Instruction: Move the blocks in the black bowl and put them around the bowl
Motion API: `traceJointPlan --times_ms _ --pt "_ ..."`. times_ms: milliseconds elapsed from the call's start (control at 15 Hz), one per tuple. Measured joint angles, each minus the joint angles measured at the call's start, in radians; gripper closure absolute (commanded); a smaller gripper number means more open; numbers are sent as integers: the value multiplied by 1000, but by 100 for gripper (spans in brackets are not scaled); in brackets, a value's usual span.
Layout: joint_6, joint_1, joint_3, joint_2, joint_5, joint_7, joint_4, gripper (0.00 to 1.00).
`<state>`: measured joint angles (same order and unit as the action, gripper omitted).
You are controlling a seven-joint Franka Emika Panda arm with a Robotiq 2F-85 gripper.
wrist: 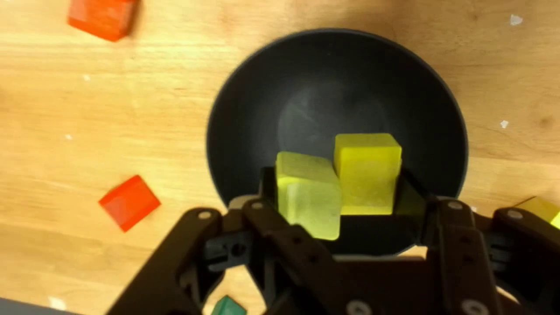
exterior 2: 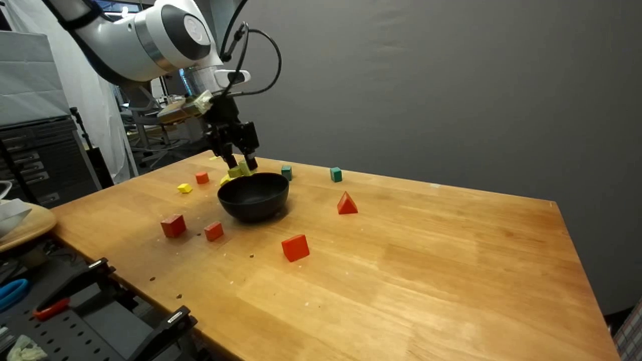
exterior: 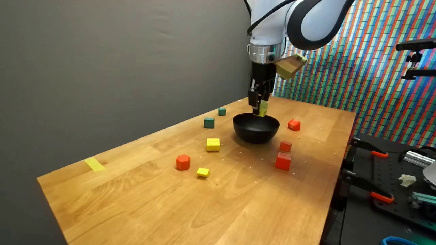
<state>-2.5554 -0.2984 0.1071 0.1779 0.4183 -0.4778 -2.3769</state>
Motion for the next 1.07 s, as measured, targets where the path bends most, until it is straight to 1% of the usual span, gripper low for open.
traceJointPlan --times_ms 133,267,533,733,933,1067 --pt "86 30 1 -59 42 -37 -17 59" --pt "137 85 0 -99 50 -44 -42 59" --pt "128 228 10 -111 35 -44 -102 59" --pt "39 322 42 -86 -22 -46 -151 59" --pt "-121 393 87 -32 -83 -48 -189 59" --pt "-235 417 107 21 -153 -49 -197 59"
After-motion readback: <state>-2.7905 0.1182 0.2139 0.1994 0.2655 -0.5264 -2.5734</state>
